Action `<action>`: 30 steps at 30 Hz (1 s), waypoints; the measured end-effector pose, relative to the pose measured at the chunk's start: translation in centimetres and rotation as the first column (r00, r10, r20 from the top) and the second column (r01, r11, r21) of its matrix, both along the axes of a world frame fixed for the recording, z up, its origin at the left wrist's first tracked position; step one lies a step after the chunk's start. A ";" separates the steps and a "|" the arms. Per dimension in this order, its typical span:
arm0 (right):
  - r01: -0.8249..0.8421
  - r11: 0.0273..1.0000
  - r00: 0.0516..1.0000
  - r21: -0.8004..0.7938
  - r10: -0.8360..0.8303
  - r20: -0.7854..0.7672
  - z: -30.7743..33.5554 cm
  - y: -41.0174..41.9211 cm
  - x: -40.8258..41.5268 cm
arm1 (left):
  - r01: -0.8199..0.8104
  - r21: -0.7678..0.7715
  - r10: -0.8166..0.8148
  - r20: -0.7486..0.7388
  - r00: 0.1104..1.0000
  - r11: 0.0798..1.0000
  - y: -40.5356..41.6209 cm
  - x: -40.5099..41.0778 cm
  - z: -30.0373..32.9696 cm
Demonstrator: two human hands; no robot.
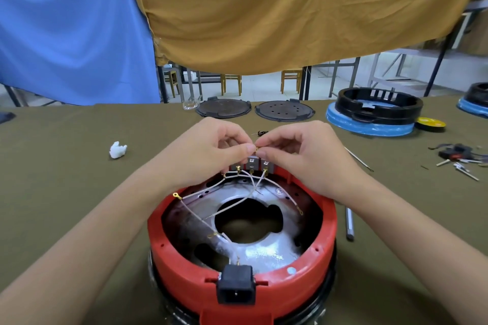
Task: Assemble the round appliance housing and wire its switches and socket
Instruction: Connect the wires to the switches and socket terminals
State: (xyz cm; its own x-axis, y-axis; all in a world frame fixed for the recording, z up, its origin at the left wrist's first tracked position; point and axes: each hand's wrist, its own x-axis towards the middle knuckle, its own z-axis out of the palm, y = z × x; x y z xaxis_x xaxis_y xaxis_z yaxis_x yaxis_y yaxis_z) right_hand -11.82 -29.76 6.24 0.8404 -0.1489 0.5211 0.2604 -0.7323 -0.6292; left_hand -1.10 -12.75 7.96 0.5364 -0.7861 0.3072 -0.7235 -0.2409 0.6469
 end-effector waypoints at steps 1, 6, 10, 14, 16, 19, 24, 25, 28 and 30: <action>0.003 1.000 1.000 0.016 -0.003 -0.004 -0.1 0.0 0.0 | -0.006 0.026 0.003 0.112 0.994 1.000 0.1 -0.1 0.1; 0.007 0.997 1.000 0.081 -0.006 -0.016 -0.2 -0.1 0.2 | -0.011 0.026 0.000 0.373 0.928 1.000 0.2 -0.6 0.3; -0.036 0.987 0.999 0.159 0.036 0.003 -0.1 -0.3 0.2 | -0.011 -0.035 0.020 0.262 0.965 0.999 0.1 -0.5 0.2; -0.091 0.967 0.996 0.239 0.087 0.026 -0.2 -0.4 0.2 | 0.005 -0.053 0.000 0.107 0.994 0.999 0.1 -0.1 0.3; -0.099 0.964 0.995 0.245 0.094 0.030 -0.3 -0.4 0.2 | 0.004 -0.072 0.002 0.086 0.996 0.997 0.1 -0.1 0.2; -0.107 0.959 0.994 0.262 0.099 0.044 -0.4 -0.4 0.3 | 0.005 -0.064 0.000 0.085 0.996 0.998 0.1 0.0 0.3; -0.095 0.958 0.995 0.271 0.089 0.034 -0.4 -0.3 0.3 | -0.012 -0.050 0.018 0.118 0.993 0.999 0.0 0.0 0.1; -0.090 0.957 0.996 0.276 0.085 0.027 -0.4 -0.3 0.3 | -0.016 -0.044 0.022 0.129 0.991 0.999 0.0 0.0 0.1; -0.016 0.959 1.000 0.281 0.015 0.006 -0.4 -0.5 0.5 | -0.038 -0.030 0.041 0.126 0.991 0.999 0.1 0.2 0.1; 0.067 0.961 0.997 0.268 -0.054 -0.058 -0.4 -0.9 0.6 | -0.055 0.010 0.053 0.139 0.989 0.998 0.2 0.4 0.1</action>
